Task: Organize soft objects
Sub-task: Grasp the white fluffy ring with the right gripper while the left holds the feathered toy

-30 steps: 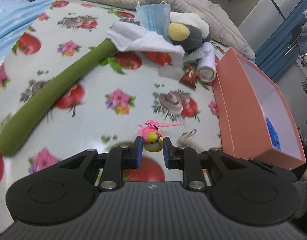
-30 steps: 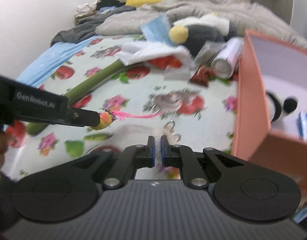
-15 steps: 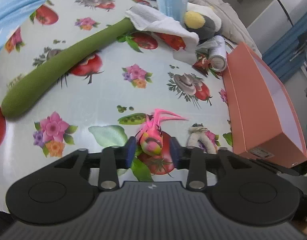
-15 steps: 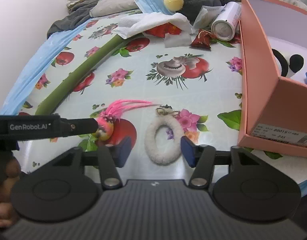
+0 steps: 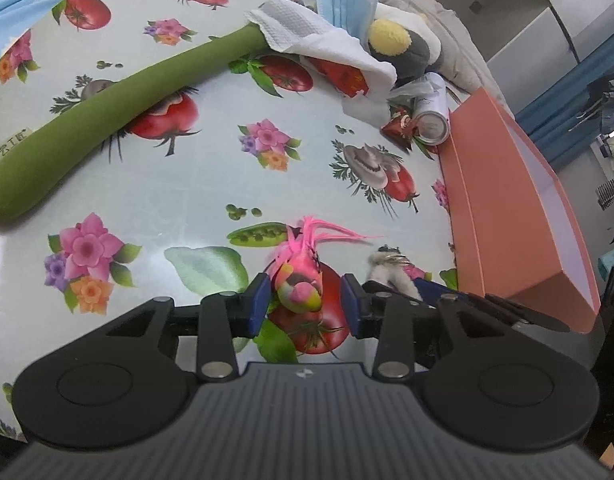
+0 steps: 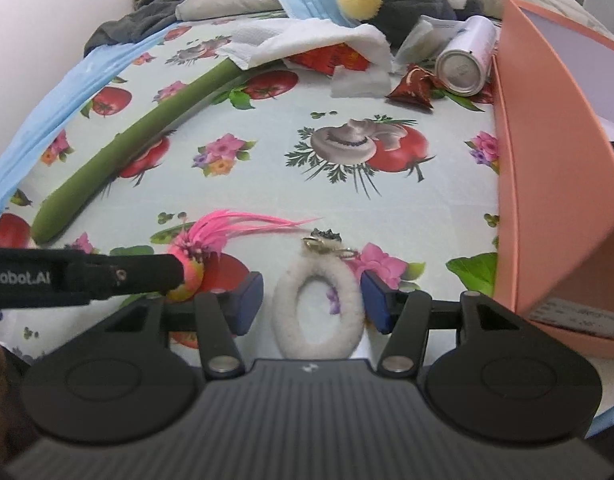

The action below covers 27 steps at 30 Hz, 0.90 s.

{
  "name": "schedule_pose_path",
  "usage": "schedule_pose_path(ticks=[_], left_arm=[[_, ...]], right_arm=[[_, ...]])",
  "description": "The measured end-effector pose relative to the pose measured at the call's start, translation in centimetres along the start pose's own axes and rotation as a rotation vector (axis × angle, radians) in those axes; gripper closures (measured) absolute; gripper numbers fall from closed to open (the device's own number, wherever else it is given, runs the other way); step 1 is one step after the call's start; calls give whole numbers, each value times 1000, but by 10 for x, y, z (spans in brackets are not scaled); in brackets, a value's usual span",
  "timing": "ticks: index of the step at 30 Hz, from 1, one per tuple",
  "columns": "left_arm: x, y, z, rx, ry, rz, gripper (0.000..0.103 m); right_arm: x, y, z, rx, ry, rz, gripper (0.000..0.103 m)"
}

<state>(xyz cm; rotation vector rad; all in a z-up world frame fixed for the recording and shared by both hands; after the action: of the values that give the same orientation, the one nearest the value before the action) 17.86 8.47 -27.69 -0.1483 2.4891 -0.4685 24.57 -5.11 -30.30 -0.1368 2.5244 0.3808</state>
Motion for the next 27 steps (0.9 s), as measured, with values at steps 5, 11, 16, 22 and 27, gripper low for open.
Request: schedule_pose_path(ticks=[5, 11, 16, 22, 27], left_arm=[[0, -1, 5, 7, 2, 8, 59], [2, -4, 13, 5, 14, 32, 60], [2, -4, 14, -16, 9, 43, 60], [0, -3, 14, -45, -2, 60, 68], [1, -5, 14, -56, -7, 80, 71]], right_arm=[[1, 1, 2, 29, -5, -44, 67], [-1, -1, 0, 22, 29, -35, 83], [0, 0, -5, 19, 33, -35, 84], [-2, -4, -8, 30, 28, -39, 84], [1, -7, -7, 32, 36, -30, 85]])
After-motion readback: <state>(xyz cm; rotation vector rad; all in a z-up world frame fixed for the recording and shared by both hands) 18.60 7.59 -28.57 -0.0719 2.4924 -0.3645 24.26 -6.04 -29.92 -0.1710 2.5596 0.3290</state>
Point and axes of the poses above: each gripper's, at about its wrist camera, not at the fingertips, and z roughly the way its jaws point, y to its left, x to its underside, the point moved 9 cm from there along z, roughly the way its jaws point, and after that the axes turned 13 degrees about z, right-handed, at the moved point
